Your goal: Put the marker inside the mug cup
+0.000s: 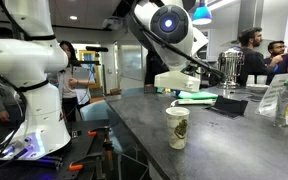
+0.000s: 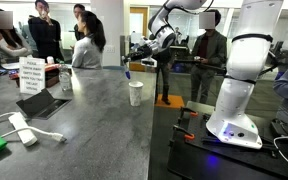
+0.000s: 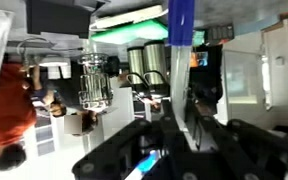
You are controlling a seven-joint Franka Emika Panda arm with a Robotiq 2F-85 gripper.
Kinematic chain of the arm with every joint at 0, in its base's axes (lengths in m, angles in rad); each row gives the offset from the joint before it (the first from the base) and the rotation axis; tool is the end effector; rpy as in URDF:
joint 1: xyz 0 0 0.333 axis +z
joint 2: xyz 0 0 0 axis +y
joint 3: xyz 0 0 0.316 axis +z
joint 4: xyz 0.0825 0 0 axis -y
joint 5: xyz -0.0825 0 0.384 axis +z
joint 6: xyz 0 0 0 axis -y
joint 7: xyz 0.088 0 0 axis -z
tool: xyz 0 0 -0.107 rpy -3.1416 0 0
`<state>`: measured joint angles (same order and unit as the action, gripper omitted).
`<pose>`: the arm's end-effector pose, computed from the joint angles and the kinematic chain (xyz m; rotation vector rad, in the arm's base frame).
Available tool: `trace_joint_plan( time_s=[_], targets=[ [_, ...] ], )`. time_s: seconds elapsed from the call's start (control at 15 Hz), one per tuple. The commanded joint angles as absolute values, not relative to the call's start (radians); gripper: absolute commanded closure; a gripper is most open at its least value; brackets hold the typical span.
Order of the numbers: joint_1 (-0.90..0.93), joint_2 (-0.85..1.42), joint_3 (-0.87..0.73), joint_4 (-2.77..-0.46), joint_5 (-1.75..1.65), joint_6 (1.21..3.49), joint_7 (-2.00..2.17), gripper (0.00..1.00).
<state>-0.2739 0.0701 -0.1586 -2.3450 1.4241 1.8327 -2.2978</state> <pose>0.4758 -0.1318 0.3177 -1.8636 -0.9973 -1.3027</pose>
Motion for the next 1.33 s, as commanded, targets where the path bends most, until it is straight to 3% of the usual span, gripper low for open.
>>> trace_joint_plan(
  time_s=[0.0,1.27],
  targets=[
    [-0.268,0.082,-0.201,-2.368,1.477,1.806,-2.353,0.95],
    [-0.287,0.127,-0.287,-2.511,1.559,1.82,-2.558,0.95]
  ],
)
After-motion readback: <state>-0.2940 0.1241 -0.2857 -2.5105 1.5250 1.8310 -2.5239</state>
